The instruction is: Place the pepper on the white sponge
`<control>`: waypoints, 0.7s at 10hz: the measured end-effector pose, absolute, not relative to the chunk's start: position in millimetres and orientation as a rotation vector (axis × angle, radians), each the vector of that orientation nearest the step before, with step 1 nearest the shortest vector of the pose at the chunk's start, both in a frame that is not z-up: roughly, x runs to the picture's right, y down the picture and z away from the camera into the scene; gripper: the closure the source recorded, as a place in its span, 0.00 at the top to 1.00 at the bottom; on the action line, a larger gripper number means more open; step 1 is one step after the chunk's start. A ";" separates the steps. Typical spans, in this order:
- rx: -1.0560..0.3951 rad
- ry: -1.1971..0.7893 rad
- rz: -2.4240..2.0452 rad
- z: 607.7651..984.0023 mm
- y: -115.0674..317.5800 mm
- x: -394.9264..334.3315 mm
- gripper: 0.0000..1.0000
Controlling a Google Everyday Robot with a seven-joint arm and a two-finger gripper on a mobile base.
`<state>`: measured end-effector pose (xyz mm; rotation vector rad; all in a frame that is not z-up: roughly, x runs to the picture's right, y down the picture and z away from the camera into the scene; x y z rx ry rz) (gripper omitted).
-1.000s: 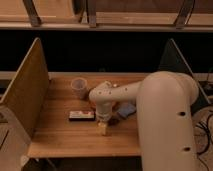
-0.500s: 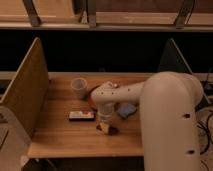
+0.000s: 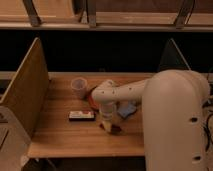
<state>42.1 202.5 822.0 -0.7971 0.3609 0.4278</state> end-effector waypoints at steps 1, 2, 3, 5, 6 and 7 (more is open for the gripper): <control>-0.765 0.405 0.473 816.0 191.7 55.3 0.16; -0.732 0.455 0.536 808.6 180.2 71.4 0.16; -0.714 0.479 0.572 805.2 173.5 81.8 0.16; -0.698 0.520 0.650 806.9 163.2 106.5 0.16; -0.702 0.528 0.669 811.0 160.9 113.2 0.16; -0.706 0.532 0.676 817.9 155.8 120.1 0.16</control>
